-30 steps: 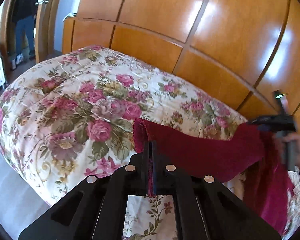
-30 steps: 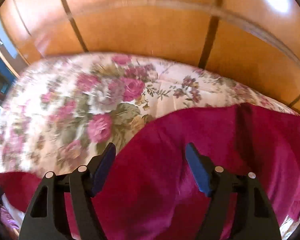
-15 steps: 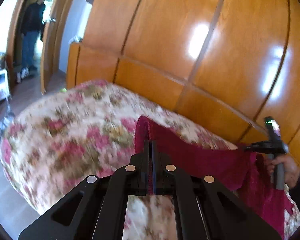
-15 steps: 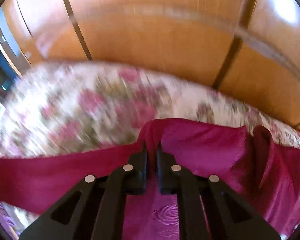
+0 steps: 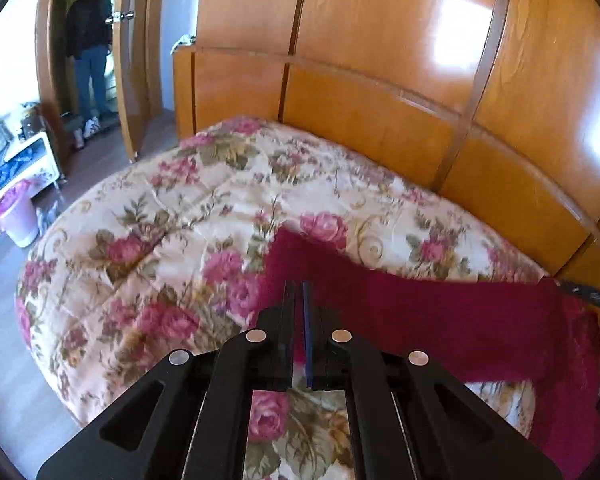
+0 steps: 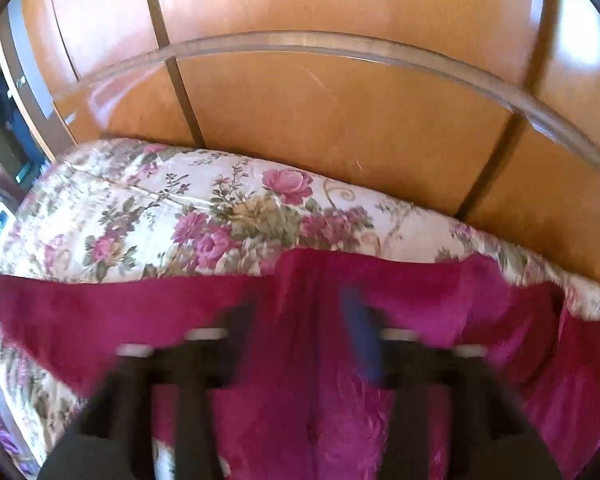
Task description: Fold small clothes
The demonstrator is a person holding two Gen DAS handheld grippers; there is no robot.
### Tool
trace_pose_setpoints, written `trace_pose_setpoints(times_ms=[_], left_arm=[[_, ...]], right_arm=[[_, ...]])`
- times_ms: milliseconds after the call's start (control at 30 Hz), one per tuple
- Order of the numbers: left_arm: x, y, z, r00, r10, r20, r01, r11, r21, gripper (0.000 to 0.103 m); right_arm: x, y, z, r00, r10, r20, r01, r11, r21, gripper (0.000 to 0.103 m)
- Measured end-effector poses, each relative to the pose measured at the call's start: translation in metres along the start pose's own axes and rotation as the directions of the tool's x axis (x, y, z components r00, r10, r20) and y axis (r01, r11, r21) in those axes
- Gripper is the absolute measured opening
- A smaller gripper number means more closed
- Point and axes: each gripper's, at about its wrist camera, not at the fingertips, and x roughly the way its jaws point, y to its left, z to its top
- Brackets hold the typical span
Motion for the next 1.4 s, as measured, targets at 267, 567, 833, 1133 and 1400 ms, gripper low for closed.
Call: trace_pose_setpoints(times_ms=[267,567,833,1133,1400], left_arm=[[-0.028,0.026,-0.049,0.973,-0.221,-0.069,0.213,0.972,-0.102,0.042],[-0.081,-0.055,-0.163,0.673,-0.649,-0.355,0.687,0.726,-0.027,0.042],[-0.095,-0.118,-0.231,0.591,-0.610,-0.529,0.743,0.666,0.063,0.039],[-0.126,-0.114,-0.209,0.684,-0.568,-0.457,0.708,0.667,0.231,0.002],[-0.101,-0.106,-0.220,0.728,-0.465,-0.504,0.625,0.751,0.211,0.012]], right_arm=[[-0.079,-0.063,-0.103,1.000,0.006,0.029,-0.007,1.000,0.026,0.072],[-0.190,-0.192,-0.288,0.979,-0.186,-0.078,0.201,0.934,0.296,0.073],[-0.229,-0.198,-0.399,0.988,-0.067,-0.142,0.119,0.907,0.404,0.065],[-0.278,-0.175,-0.392,0.998,-0.055,-0.030,0.061,0.950,0.305,0.011],[-0.245,-0.166,-0.407,0.986,-0.023,-0.164,0.066,0.962,0.264,0.034]])
